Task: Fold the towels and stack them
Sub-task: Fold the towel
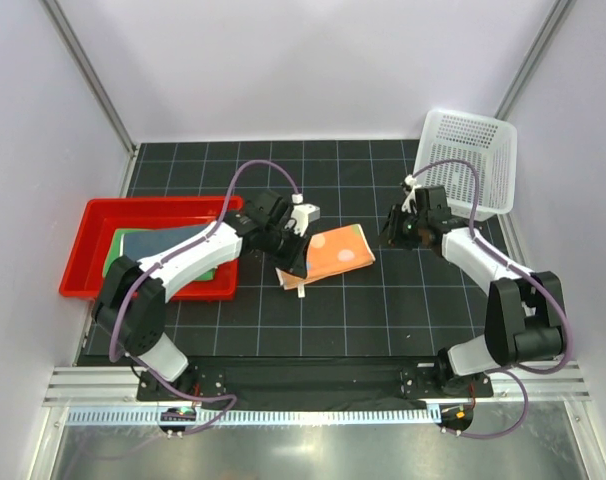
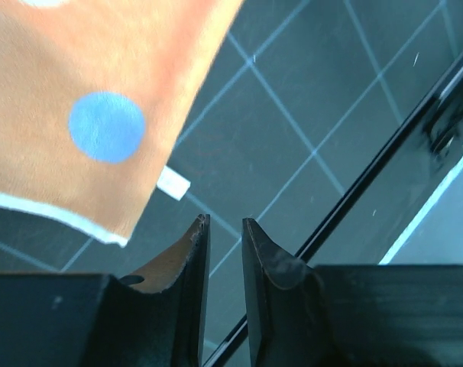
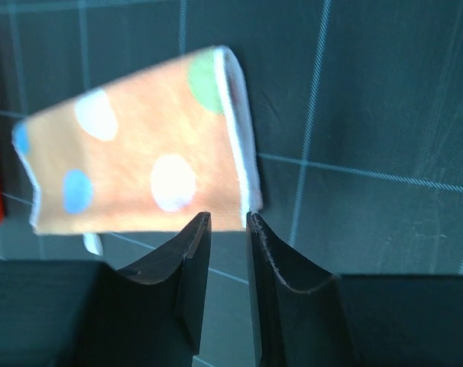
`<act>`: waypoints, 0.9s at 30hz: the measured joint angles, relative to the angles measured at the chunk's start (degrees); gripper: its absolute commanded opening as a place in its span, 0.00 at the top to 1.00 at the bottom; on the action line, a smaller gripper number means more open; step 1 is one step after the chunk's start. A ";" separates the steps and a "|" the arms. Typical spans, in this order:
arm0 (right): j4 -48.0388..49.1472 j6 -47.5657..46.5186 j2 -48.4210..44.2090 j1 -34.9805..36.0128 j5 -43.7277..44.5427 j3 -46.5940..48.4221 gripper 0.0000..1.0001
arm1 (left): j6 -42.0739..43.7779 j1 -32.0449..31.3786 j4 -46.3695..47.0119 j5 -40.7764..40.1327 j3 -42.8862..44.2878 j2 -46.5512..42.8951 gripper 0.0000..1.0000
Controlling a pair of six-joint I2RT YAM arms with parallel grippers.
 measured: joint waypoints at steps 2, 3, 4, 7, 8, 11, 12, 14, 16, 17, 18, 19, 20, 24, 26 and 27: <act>-0.57 2.36 -1.18 1.07 1.73 1.42 0.68 | -2.89 0.00 2.56 -0.13 -0.55 0.02 0.75; -0.61 3.63 -1.42 1.86 2.38 2.16 0.68 | -4.42 0.00 3.93 -0.42 -1.11 0.07 0.75; -0.52 4.74 -1.46 2.67 2.73 2.82 0.68 | -6.25 0.00 5.31 -0.57 -1.88 0.13 0.75; 0.13 7.76 -0.50 5.49 2.99 3.63 0.68 | -11.58 -0.09 10.36 -1.42 -5.22 0.35 0.75; 0.74 8.61 0.28 6.34 2.60 3.63 0.68 | -13.11 -0.37 12.04 -1.88 -6.43 0.52 0.75; 2.34 10.27 4.04 8.33 1.97 3.61 0.69 | -16.52 -1.79 15.65 -4.33 -9.44 1.73 0.75; 2.84 10.67 5.66 8.81 1.97 3.52 0.69 | -17.51 -2.60 16.72 -5.25 -10.49 2.21 0.75; 4.33 11.13 8.52 9.33 2.03 2.49 0.70 | -18.86 -3.91 18.25 -6.34 -12.17 3.26 0.76; 4.59 11.10 10.78 9.31 2.27 1.20 0.71 | -20.11 -5.07 19.52 -7.04 -13.84 4.44 0.76; 4.52 11.06 11.72 9.31 2.27 0.68 0.71 | -20.55 -5.38 19.67 -7.34 -14.49 4.66 0.75; 4.79 11.10 12.26 9.31 1.86 0.33 0.71 | -20.90 -5.51 19.54 -7.63 -15.02 4.61 0.75; 4.92 11.02 12.22 9.20 1.77 0.33 0.71 | -21.27 -5.51 19.32 -7.85 -15.17 4.44 0.73; 4.98 10.75 11.89 9.18 1.73 0.33 0.72 | -21.77 -5.51 19.04 -8.63 -15.15 4.02 0.72; 3.13 9.53 10.86 10.08 1.33 0.87 0.71 | -22.88 -5.38 14.08 -12.81 -12.63 -1.01 0.62; 1.86 9.42 10.34 11.34 1.05 1.95 0.72 | -23.37 -4.98 11.06 -15.63 -9.25 -4.17 0.60; 1.66 9.62 10.25 12.35 0.57 2.80 0.72 | -23.74 -4.39 9.77 -17.18 -7.21 -5.57 0.60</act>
